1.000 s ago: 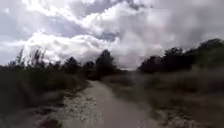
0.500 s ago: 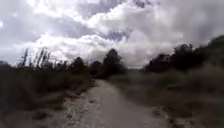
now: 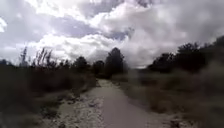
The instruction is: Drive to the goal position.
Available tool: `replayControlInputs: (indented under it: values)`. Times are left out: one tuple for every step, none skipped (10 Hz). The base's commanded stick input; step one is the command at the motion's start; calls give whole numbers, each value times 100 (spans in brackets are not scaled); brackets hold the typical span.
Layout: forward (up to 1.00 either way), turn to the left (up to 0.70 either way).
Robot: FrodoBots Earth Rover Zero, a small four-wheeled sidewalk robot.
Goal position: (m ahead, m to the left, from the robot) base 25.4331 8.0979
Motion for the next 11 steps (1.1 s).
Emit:
replayControlInputs:
  values:
    - [59,14]
    - [59,15]
    - [59,6]
    - [59,2]
    - [59,1]
    - [59,1]
    - [59,1]
    - [59,1]
    - [59,1]
    - [59,2]
    - [59,13]
